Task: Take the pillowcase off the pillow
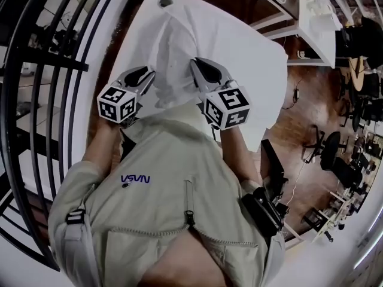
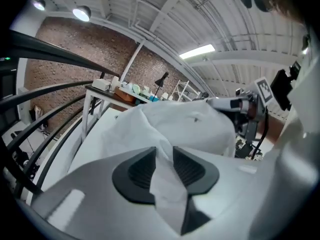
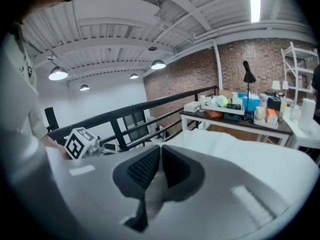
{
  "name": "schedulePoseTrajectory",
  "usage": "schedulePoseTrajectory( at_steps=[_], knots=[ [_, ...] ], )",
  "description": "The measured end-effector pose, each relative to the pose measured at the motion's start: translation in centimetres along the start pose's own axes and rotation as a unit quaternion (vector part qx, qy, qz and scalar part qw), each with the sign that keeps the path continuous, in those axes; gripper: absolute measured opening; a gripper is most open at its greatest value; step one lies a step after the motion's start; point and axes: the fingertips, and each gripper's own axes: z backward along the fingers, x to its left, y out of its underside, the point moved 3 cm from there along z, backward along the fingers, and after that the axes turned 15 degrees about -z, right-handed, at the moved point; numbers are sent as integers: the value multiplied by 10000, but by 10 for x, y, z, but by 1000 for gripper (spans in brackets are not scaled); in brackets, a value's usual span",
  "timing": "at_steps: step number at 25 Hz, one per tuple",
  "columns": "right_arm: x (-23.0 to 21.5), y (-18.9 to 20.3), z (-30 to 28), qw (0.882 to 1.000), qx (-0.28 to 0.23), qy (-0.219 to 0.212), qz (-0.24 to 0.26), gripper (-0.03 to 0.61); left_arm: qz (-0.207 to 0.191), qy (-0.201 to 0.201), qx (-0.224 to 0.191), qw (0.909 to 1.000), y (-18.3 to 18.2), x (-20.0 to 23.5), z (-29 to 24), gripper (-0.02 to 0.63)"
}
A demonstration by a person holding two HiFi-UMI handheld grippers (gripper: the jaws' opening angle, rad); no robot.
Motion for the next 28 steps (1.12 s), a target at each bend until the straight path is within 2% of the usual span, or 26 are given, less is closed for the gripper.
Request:
schedulePoseTrajectory(
  at_steps=[2, 5, 8, 10, 12, 16, 19, 20, 22, 24, 28],
  knots=[
    [-1, 0, -2, 10000, -20, 44, 25, 11, -93, 96, -262, 9996, -22, -3, 6, 138],
    [-2, 0, -3, 9998, -64, 154, 68, 12, -359, 531, -561, 9964, -55, -24, 6, 167],
    [0, 1, -5, 9993, -115, 295, 194, 12, -535, 948, -557, 9925, -68, -45, -2, 233],
    [1, 1, -7, 9988, -146, 370, 284, 12, -422, 1034, -452, 9927, -67, -49, -13, 257],
    [1, 0, -7, 9984, -180, 418, 337, 12, -140, 1145, -371, 9926, -65, -51, -25, 264],
    [-1, 3, -6, 9982, -189, 451, 360, 14, 202, 1514, -158, 9881, -62, -56, -45, 202],
    [-3, 7, -1, 9983, -185, 489, 249, 43, 234, 1257, -51, 9918, -58, -45, -44, 71],
    [-4, 7, 3, 9980, -201, 567, 170, 56, 263, 1120, -51, 9933, -57, -40, -43, 55],
    [-9, 11, 15, 9967, -145, 802, -66, 122, 365, 931, -131, 9949, -58, -32, -39, 40],
    [-13, 23, 26, 9943, 65, 980, -415, 127, 417, 875, -219, 9951, -60, -31, -36, 38],
    [-10, 47, 25, 9905, 470, 902, -925, 127, 413, 941, -278, 9943, -62, -33, -38, 37]
  ],
)
